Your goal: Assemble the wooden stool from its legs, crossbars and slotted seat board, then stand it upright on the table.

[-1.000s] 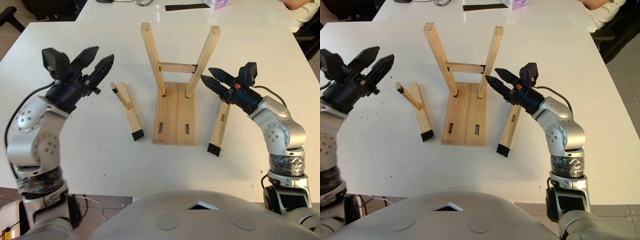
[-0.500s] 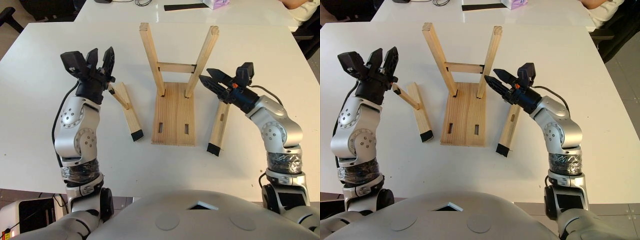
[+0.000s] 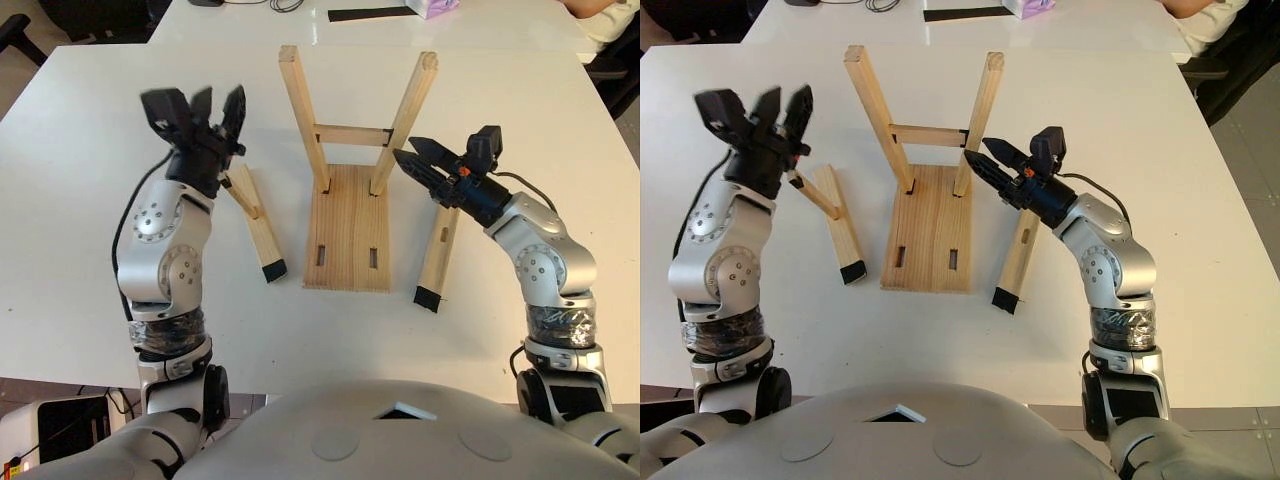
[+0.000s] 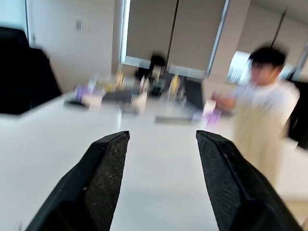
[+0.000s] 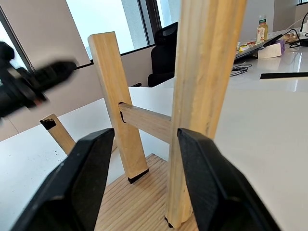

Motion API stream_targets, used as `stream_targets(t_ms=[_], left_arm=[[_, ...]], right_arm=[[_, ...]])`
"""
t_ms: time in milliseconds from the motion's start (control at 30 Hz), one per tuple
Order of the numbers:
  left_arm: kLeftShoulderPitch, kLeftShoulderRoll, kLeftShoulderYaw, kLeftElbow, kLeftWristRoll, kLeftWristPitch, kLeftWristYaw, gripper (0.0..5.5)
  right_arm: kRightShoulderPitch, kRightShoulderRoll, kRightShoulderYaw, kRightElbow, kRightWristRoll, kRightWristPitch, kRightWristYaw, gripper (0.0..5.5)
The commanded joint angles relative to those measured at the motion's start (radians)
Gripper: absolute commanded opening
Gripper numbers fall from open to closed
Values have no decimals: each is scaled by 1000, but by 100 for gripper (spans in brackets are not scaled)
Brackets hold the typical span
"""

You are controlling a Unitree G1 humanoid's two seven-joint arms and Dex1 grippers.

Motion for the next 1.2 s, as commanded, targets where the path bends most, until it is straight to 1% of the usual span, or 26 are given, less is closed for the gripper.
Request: stream_targets(t_ms=[33, 133, 267, 400, 500, 533, 600, 733, 800, 833, 1000, 1100, 1133, 1167, 1200], left_arm=[[19, 11, -25, 98, 14, 87, -5, 259], [-23, -18, 12, 70, -46, 70, -16, 259], [-42, -49, 85, 0, -97, -27, -11, 259], [-115, -87, 248, -81, -194, -35, 151, 259], [-108, -45, 333, -183, -249, 17, 237, 259], [-113, -23, 343, -187, -268, 47, 243, 259], [-59, 10, 346, -181, -319, 140, 232, 259], [178, 7, 369, -181, -370, 323, 265, 259], [307, 40, 341, -203, -352, 405, 248, 259], [335, 43, 339, -221, -367, 440, 250, 259], [332, 55, 313, -321, -451, 581, 269, 259], [318, 14, 284, -352, -471, 687, 343, 259], [308, -9, 274, -369, -476, 715, 372, 276], [294, -39, 261, -385, -477, 740, 403, 282], [282, -88, 253, -407, -471, 766, 449, 295]], right_arm=[[-9, 8, 3, 2, -3, -6, -12, 241], [-6, 14, 2, -4, 2, -5, -21, 241], [15, 20, 4, -23, 7, -2, -28, 241], [42, 23, -3, -50, 12, 3, -41, 241], [65, 22, -7, -59, 15, 3, -45, 241], [94, 25, -14, -82, 15, -1, -57, 241], [148, 34, -21, -115, 10, -13, -77, 241], [190, 48, -32, -167, 12, -17, -115, 241], [209, 49, -41, -174, 6, -26, -128, 241], [221, 49, -41, -178, 2, -30, -134, 241], [282, 60, -26, -219, 2, -43, -161, 241], [282, 63, -9, -226, 4, -32, -166, 241], [278, 61, -2, -228, 7, -24, -163, 241], [276, 57, 2, -232, 12, -13, -162, 241], [269, 50, 9, -234, 17, 1, -158, 241]])
